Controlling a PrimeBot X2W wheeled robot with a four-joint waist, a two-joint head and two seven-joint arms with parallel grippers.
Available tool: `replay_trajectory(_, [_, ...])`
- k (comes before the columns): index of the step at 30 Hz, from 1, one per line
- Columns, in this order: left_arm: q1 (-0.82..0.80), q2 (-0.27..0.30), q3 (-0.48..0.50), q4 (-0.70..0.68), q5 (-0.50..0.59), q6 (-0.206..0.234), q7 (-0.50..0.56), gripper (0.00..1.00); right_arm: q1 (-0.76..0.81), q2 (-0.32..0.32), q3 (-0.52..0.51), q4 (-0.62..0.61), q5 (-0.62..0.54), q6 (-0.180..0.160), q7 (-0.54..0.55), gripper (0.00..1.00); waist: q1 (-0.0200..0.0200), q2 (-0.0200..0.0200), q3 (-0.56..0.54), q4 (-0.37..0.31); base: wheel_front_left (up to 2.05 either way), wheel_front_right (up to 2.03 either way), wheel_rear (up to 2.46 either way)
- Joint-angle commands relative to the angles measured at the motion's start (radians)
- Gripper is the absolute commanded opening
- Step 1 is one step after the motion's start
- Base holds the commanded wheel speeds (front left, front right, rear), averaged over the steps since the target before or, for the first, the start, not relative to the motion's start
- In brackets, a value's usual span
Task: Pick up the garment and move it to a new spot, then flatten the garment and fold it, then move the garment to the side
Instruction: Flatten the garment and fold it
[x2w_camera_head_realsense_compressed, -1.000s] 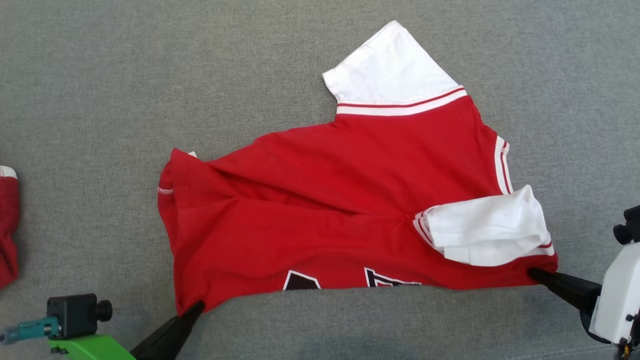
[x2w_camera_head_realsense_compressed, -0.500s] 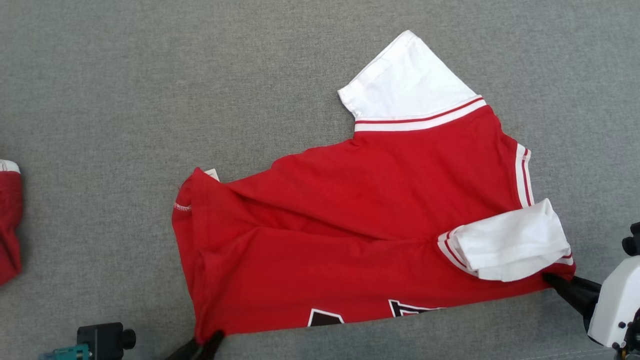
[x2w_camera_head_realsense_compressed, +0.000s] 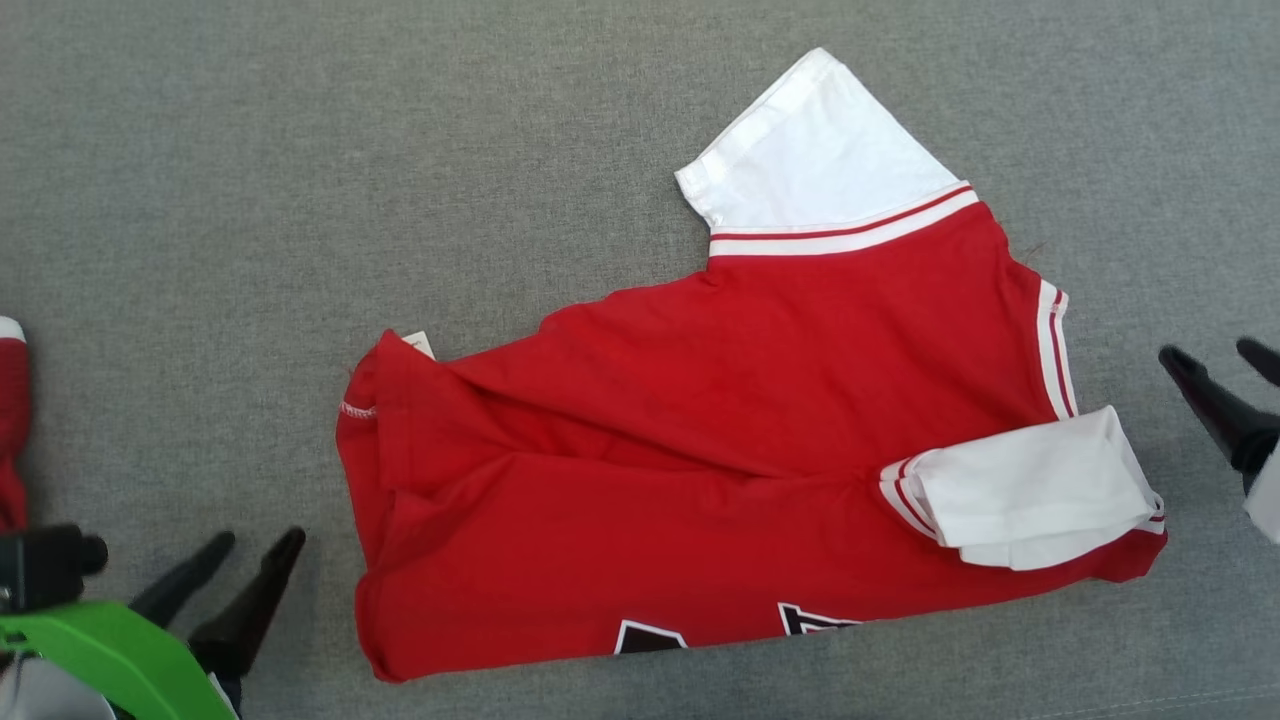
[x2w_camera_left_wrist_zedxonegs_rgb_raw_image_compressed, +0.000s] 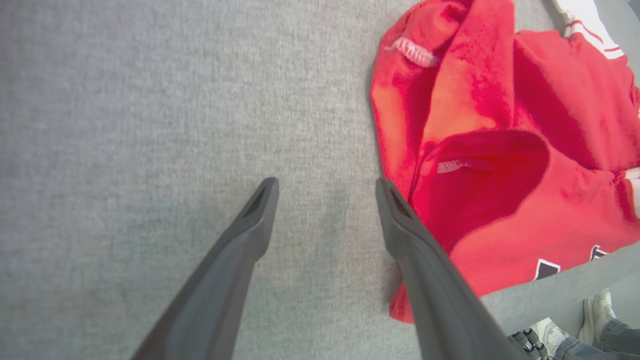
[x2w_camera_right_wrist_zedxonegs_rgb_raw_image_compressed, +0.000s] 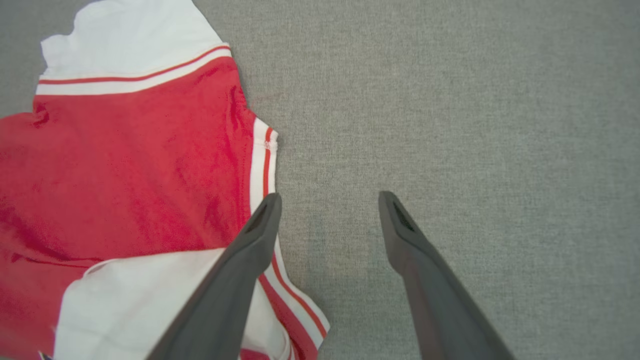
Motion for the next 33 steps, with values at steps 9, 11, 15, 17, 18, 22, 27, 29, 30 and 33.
replay_trajectory(9, [-0.337,-0.006,-0.041,-0.007,0.049,0.049,0.206,1.0,-0.415,-0.006,0.249,0.174,-0.119,0.0,-0.088,1.0,0.0,0.0084,0.094,-0.004,0.0,0.0,0.0])
replay_trajectory(11, [-0.393,-0.038,-0.06,0.008,0.054,0.048,0.231,1.0,-0.481,-0.006,0.306,0.224,-0.132,0.0,-0.102,1.0,0.0,0.0084,0.106,0.003,0.0,0.0,0.0])
replay_trajectory(15, [-0.481,-0.084,-0.092,0.024,0.06,0.033,0.273,1.0,-0.596,-0.018,0.383,0.316,-0.156,0.0,-0.134,1.0,0.0,0.0084,0.124,0.025,0.0,0.0,0.0])
replay_trajectory(17, [-0.521,-0.099,-0.106,0.033,0.069,0.026,0.291,1.0,-0.642,-0.02,0.41,0.367,-0.167,0.0,-0.148,1.0,0.0,0.0084,0.132,0.038,0.0,0.0,0.0])
replay_trajectory(18, [-0.54,-0.105,-0.113,0.036,0.076,0.022,0.3,1.0,-0.666,-0.018,0.425,0.39,-0.173,0.0,-0.156,1.0,0.0,0.0084,0.137,0.044,0.0,0.0,0.0])
replay_trajectory(22, [-0.597,-0.126,-0.151,0.048,0.093,0.0,0.334,1.0,-0.744,-0.005,0.473,0.481,-0.192,0.0,-0.189,1.0,0.0,0.0084,0.15,0.071,0.0,0.0,0.0])
replay_trajectory(27, [-0.638,-0.15,-0.209,0.093,0.117,-0.032,0.381,1.0,-0.814,0.01,0.531,0.582,-0.199,0.0,-0.208,1.0,0.0,0.0084,0.157,0.099,0.0,0.0,0.0])
replay_trajectory(29, [-0.642,-0.159,-0.227,0.11,0.112,-0.047,0.396,1.0,-0.84,0.013,0.547,0.615,-0.2,0.0,-0.216,1.0,0.0,0.0084,0.157,0.108,0.0,0.0,0.0])
replay_trajectory(30, [-0.642,-0.159,-0.227,0.11,0.112,-0.047,0.396,1.0,-0.84,0.013,0.547,0.615,-0.2,0.0,-0.216,1.0,0.0,0.0084,0.157,0.108,0.0,0.0,0.0])
replay_trajectory(33, [-0.642,-0.178,-0.253,0.136,0.106,-0.066,0.407,1.0,-0.869,0.019,0.572,0.655,-0.196,0.0,-0.225,1.0,0.0,0.0084,0.156,0.12,0.0,0.0,0.0])
